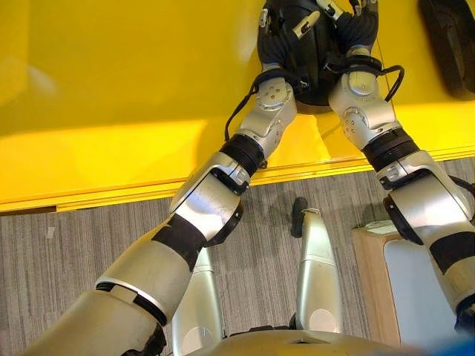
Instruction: Move parts from the plastic box to the shelf.
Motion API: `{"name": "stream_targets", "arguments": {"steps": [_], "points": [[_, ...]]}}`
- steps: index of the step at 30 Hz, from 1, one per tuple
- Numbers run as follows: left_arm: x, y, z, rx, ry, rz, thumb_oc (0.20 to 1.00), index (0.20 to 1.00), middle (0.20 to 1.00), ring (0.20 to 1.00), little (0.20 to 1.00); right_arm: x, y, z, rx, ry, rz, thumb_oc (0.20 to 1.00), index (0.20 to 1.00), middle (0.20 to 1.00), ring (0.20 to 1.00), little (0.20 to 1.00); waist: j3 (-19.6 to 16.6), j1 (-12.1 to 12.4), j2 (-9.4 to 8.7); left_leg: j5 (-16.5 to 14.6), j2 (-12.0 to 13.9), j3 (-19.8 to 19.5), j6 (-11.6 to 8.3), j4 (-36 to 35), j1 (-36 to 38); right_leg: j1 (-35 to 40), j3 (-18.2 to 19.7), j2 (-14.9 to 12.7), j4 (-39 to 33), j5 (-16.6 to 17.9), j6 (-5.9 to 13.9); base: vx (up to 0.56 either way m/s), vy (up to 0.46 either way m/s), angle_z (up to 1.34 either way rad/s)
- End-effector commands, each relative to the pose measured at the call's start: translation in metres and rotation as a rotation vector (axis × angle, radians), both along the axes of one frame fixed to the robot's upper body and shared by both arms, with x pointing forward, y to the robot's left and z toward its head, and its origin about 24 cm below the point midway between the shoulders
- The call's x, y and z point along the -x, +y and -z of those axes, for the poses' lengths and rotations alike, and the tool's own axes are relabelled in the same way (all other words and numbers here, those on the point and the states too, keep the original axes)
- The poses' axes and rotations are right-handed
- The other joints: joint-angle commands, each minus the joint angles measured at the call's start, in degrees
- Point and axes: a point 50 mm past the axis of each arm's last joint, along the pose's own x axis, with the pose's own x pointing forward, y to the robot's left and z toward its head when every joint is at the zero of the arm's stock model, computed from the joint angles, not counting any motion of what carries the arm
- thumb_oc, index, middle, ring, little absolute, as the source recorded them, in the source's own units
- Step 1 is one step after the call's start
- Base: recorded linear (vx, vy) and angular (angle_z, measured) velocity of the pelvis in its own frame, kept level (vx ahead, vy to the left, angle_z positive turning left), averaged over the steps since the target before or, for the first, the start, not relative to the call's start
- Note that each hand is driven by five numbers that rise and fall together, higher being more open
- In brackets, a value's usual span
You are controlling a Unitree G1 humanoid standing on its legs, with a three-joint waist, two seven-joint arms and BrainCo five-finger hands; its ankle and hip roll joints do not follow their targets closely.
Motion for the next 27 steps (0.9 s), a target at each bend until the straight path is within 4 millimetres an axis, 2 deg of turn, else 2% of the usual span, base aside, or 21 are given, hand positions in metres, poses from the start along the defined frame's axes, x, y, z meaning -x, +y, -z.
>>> {"name": "stream_targets", "arguments": {"steps": [1, 8, 16, 21, 22, 24, 26, 27], "points": [[0.01, -0.037, -0.005, -0.052, 0.037, 0.1, 1.0, 1.0, 1.0, 1.0, 1.0, 0.024, 0.055, -0.074, -0.027, -0.223, -0.192, 1.0, 1.0, 1.0, 1.0, 1.0, 6.3, -0.8, 1.17, 3.6, 2.0, -2.9, -1.27, -5.1, 1.5, 0.6, 1.2, -0.9, 10.7, -9.8, -3.39, 0.0, 0.0, 0.0], [0.01, -0.03, -0.017, -0.016, -0.015, 0.074, 1.0, 1.0, 1.0, 1.0, 1.0, 0.031, 0.058, -0.089, -0.02, -0.289, -0.193, 1.0, 1.0, 1.0, 1.0, 1.0, 5.6, -0.5, 1.31, 3.5, 1.8, -3.2, -1.37, -4.9, 1.4, 0.6, 1.2, -0.8, 11.3, -10.2, -3.4, 0.0, 0.0, 0.0], [0.02, -0.019, -0.053, -0.061, -0.213, 0.011, 1.0, 1.0, 1.0, 1.0, 1.0, 0.046, 0.044, -0.111, -0.02, -0.409, -0.16, 1.0, 1.0, 1.0, 1.0, 1.0, 5.7, 0.1, 1.51, 3.5, 1.7, -3.2, -1.34, -5.1, 1.4, 0.5, 1.1, -0.8, 11.3, -10.4, -3.35, 0.0, 0.0, 0.0], [0.034, -0.001, -0.077, -0.089, -0.406, -0.056, 1.0, 1.0, 1.0, 1.0, 1.0, 0.054, 0.004, -0.125, 0.008, -0.493, -0.032, 1.0, 1.0, 1.0, 1.0, 1.0, 6.1, 0.6, 2.27, 3.3, 1.3, -3.4, -1.13, -5.1, 1.3, 0.9, 1.0, -1.0, 11.3, -10.5, -3.21, -0.01, -0.001, 0.04], [0.034, -0.001, -0.076, -0.09, -0.406, -0.057, 1.0, 1.0, 1.0, 1.0, 1.0, 0.054, 0.004, -0.125, 0.008, -0.493, -0.032, 1.0, 1.0, 1.0, 1.0, 1.0, 6.1, 0.6, 2.28, 3.3, 1.3, -3.4, -1.13, -5.0, 1.3, 1.0, 0.9, -1.0, 11.3, -10.5, -3.21, -0.01, -0.007, 0.08], [0.038, 0.015, -0.083, -0.114, -0.484, -0.116, 1.0, 1.0, 1.0, 1.0, 1.0, 0.059, -0.021, -0.131, 0.03, -0.533, 0.048, 1.0, 1.0, 1.0, 1.0, 1.0, 6.3, 0.9, 2.64, 3.2, 1.2, -3.4, -1.02, -5.1, 1.3, 1.1, 0.9, -1.1, 11.3, -10.6, -3.19, -0.01, -0.005, 0.07], [0.042, 0.019, -0.085, -0.115, -0.516, -0.129, 1.0, 1.0, 1.0, 1.0, 1.0, 0.062, -0.028, -0.131, 0.035, -0.545, 0.067, 1.0, 1.0, 1.0, 1.0, 1.0, 6.4, 1.1, 2.72, 3.2, 1.1, -3.4, -0.97, -5.1, 1.4, 1.1, 0.8, -1.1, 11.3, -10.6, -3.19, -0.01, -0.008, 0.06], [0.049, 0.037, -0.094, -0.119, -0.599, -0.186, 1.0, 1.0, 1.0, 1.0, 1.0, 0.07, -0.048, -0.133, 0.047, -0.584, 0.118, 1.0, 1.0, 1.0, 1.0, 1.0, 6.6, 1.3, 3.0, 3.1, 1.0, -3.6, -0.85, -5.1, 1.3, 1.0, 0.8, -1.2, 11.4, -10.8, -3.16, 0.0, -0.01, 0.03]]}}
